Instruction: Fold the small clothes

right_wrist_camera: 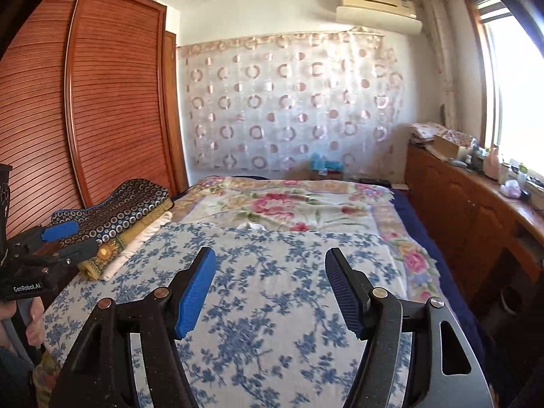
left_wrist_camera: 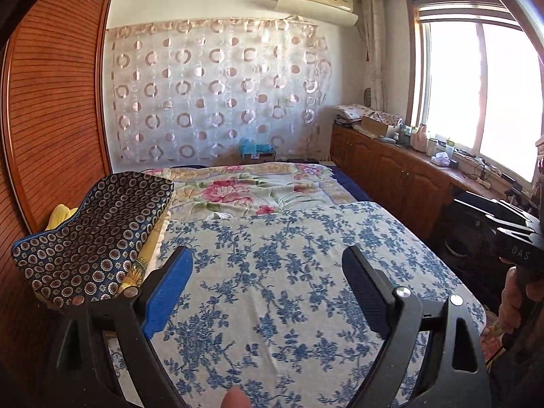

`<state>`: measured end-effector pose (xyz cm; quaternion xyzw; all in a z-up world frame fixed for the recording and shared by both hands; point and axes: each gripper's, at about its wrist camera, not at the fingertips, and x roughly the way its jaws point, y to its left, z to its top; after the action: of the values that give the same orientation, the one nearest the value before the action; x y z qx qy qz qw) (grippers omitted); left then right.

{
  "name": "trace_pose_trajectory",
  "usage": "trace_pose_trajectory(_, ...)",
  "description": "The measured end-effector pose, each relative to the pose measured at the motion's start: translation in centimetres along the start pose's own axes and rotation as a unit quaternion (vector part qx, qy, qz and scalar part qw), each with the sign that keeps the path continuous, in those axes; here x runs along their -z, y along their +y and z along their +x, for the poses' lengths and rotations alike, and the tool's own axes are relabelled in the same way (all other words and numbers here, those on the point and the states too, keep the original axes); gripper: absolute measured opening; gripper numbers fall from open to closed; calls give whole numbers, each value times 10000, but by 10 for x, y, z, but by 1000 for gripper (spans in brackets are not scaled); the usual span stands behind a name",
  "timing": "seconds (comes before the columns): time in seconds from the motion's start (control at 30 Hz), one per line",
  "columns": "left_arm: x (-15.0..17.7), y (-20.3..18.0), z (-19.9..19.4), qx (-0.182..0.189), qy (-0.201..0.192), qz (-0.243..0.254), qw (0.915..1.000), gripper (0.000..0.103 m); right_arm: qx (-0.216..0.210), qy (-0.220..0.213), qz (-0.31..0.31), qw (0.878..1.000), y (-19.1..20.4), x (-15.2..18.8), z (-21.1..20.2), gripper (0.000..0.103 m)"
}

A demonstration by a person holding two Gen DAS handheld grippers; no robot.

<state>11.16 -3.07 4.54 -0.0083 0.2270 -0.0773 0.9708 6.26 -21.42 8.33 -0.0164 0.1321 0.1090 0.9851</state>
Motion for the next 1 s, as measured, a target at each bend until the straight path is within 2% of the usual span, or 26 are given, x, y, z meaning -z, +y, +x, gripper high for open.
trace_pose_trajectory(0.13, -7, -12, -12, -101, -30, 56, 9999, 90, 88, -87, 90, 9999, 1, 2, -22, 69)
trace_pose_trajectory(0.4, -19, -19, -40, -413, -199, 51, 9989, 90, 105, -331, 174, 9992, 18, 8, -41, 69)
trace_pose_trajectory(0.67, -20, -20, -56, -595, -292, 27, 9978, 90, 108, -371, 208, 9990, 24, 23, -33, 69)
trace_pose_trajectory(1.0, -18, -20, -57, -587, -297, 14, 9978, 90, 91, -354, 169, 9992, 14, 21, -26, 69)
